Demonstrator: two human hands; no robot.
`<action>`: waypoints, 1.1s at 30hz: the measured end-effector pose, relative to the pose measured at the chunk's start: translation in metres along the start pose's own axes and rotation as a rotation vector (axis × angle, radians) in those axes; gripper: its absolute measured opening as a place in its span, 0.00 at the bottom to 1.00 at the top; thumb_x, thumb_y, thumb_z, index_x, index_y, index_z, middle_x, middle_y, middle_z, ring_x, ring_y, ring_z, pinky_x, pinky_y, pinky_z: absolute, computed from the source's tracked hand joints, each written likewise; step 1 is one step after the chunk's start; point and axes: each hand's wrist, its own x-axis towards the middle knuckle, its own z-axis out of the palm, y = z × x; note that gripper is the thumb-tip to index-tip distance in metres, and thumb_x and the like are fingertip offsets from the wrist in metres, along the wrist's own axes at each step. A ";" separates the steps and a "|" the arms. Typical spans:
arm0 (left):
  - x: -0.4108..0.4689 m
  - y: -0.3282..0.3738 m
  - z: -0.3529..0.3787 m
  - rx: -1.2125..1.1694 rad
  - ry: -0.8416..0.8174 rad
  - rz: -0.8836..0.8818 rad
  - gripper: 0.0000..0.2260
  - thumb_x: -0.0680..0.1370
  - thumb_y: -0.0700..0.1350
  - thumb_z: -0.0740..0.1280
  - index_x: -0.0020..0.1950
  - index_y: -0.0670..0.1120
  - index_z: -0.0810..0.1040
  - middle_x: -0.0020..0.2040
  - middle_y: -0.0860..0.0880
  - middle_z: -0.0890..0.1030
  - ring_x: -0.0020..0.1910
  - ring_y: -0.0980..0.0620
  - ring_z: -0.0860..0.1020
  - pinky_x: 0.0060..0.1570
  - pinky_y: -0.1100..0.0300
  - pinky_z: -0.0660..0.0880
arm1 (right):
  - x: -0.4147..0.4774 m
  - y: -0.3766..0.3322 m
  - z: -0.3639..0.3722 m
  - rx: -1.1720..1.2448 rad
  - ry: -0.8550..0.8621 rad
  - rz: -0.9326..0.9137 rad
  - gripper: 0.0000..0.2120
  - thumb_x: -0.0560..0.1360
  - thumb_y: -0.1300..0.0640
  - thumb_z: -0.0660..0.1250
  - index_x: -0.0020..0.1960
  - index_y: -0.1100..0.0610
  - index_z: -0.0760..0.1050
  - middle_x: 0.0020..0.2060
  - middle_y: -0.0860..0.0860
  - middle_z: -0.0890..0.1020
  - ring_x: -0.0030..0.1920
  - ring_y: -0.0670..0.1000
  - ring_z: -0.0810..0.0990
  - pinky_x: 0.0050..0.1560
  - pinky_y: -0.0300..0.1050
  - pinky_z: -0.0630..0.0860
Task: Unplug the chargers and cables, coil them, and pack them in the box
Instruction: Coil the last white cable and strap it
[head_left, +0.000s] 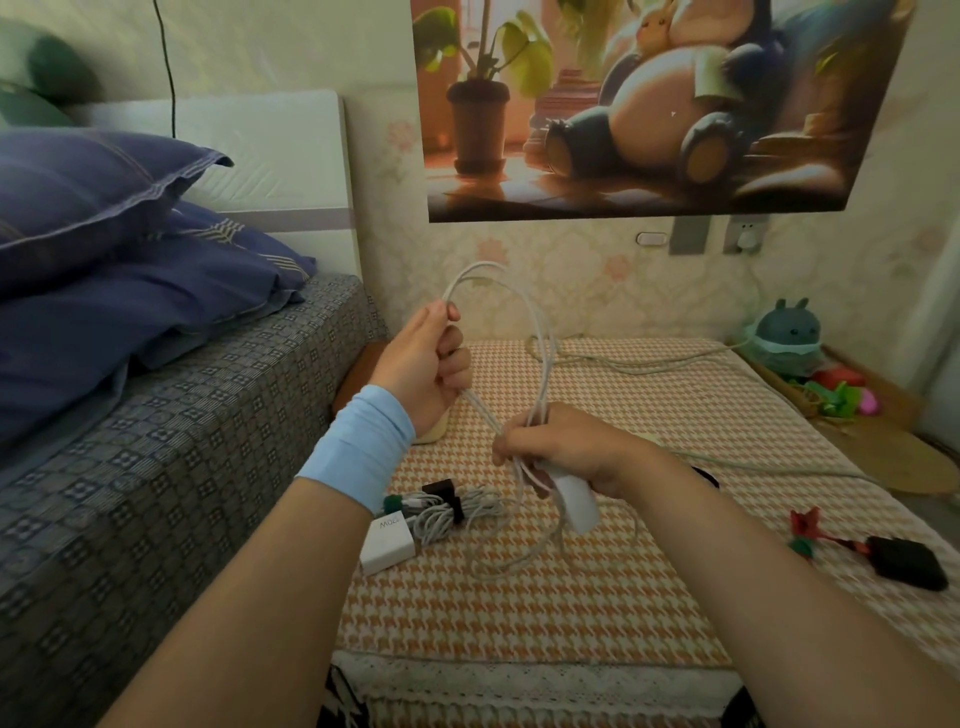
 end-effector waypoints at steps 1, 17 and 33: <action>0.000 0.001 -0.002 0.112 0.037 0.024 0.13 0.85 0.47 0.54 0.42 0.48 0.70 0.30 0.52 0.59 0.25 0.56 0.56 0.25 0.63 0.53 | -0.003 0.002 -0.003 -0.005 -0.051 0.026 0.09 0.76 0.58 0.71 0.39 0.60 0.82 0.30 0.59 0.75 0.28 0.54 0.73 0.35 0.47 0.75; 0.012 -0.033 -0.071 1.126 0.420 0.391 0.10 0.82 0.46 0.63 0.51 0.44 0.83 0.46 0.47 0.81 0.45 0.49 0.77 0.43 0.61 0.67 | -0.005 0.039 -0.043 0.087 -0.557 0.242 0.12 0.85 0.54 0.59 0.47 0.57 0.75 0.35 0.53 0.79 0.27 0.45 0.72 0.31 0.40 0.74; -0.018 -0.082 -0.005 0.990 -0.069 -0.273 0.27 0.76 0.69 0.55 0.46 0.49 0.83 0.40 0.48 0.84 0.41 0.50 0.81 0.52 0.51 0.77 | 0.014 0.038 -0.023 0.229 -0.118 0.212 0.16 0.84 0.54 0.61 0.44 0.61 0.79 0.28 0.51 0.80 0.25 0.49 0.69 0.30 0.44 0.72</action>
